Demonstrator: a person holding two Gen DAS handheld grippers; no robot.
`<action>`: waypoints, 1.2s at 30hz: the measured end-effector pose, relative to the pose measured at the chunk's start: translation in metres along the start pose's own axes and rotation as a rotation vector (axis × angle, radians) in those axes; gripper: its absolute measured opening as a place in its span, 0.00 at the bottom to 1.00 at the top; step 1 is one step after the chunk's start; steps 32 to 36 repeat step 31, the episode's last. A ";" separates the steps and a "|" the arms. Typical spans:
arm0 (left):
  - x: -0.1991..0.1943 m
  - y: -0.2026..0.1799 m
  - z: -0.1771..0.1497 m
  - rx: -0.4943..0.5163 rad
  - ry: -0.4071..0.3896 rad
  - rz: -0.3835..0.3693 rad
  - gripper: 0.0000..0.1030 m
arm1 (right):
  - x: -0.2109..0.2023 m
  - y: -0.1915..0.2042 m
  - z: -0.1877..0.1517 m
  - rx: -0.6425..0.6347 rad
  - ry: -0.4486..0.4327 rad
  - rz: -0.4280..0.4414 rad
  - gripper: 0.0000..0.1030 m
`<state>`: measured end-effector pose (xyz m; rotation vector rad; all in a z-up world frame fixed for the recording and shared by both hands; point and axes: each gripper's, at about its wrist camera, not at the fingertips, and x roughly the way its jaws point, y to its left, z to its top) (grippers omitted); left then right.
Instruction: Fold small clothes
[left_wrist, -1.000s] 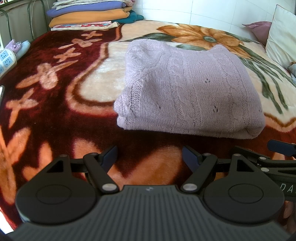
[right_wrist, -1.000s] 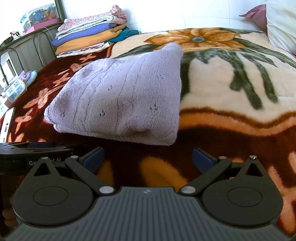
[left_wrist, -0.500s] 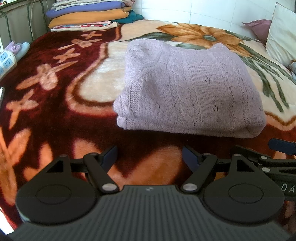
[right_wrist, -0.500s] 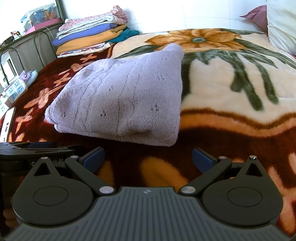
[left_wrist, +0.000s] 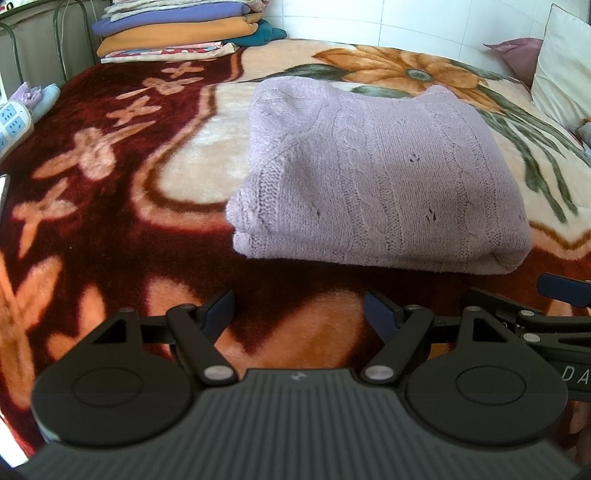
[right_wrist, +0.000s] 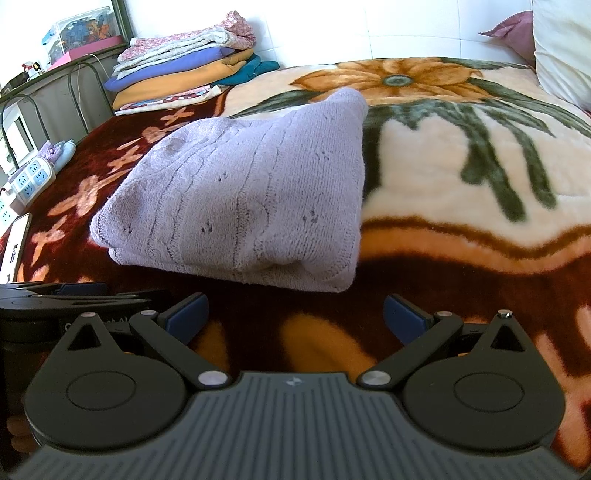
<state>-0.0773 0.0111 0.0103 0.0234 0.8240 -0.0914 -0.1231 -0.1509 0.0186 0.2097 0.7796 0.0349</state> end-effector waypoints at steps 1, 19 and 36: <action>0.000 0.000 0.000 0.000 0.000 0.000 0.76 | 0.000 0.000 0.000 0.000 0.000 0.001 1.00; 0.000 -0.001 0.000 0.000 0.000 0.001 0.76 | -0.001 -0.002 0.000 -0.003 -0.009 0.004 1.00; 0.000 -0.001 -0.001 0.003 0.001 0.003 0.77 | -0.002 -0.003 0.001 -0.002 -0.011 0.005 1.00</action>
